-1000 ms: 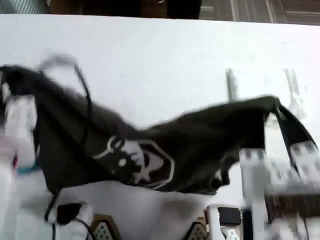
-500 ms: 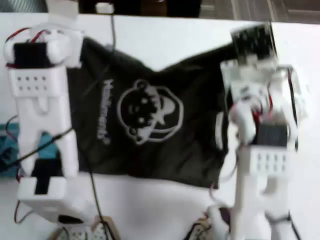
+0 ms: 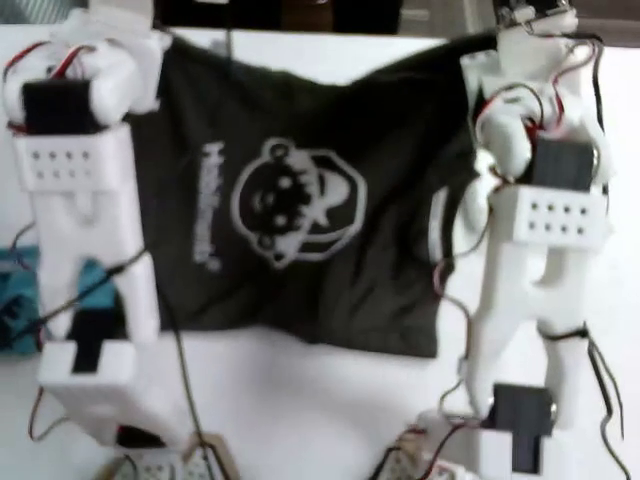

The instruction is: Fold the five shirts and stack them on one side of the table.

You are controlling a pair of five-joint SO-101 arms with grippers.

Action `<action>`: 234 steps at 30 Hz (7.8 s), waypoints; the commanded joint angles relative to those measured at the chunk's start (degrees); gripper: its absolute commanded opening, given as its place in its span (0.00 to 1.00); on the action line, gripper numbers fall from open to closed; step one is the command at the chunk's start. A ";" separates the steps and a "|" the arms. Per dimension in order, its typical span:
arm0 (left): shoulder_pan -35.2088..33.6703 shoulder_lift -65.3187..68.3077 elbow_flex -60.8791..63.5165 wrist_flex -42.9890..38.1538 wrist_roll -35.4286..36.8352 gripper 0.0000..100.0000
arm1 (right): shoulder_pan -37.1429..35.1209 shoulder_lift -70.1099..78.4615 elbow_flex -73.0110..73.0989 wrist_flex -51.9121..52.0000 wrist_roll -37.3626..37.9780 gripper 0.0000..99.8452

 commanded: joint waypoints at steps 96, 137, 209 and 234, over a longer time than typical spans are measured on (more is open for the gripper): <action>-11.52 -20.48 78.11 5.27 -24.70 0.03 | 9.27 -40.75 73.41 21.76 24.09 0.02; -25.41 -20.22 65.36 6.68 -25.85 0.12 | 8.84 -40.22 54.51 27.56 15.47 0.19; -55.30 11.60 64.04 -53.45 -28.40 0.11 | 1.01 -40.22 54.68 27.82 15.03 0.19; -29.71 15.30 10.77 20.57 -11.87 0.05 | 1.10 -40.22 54.59 23.60 8.53 0.14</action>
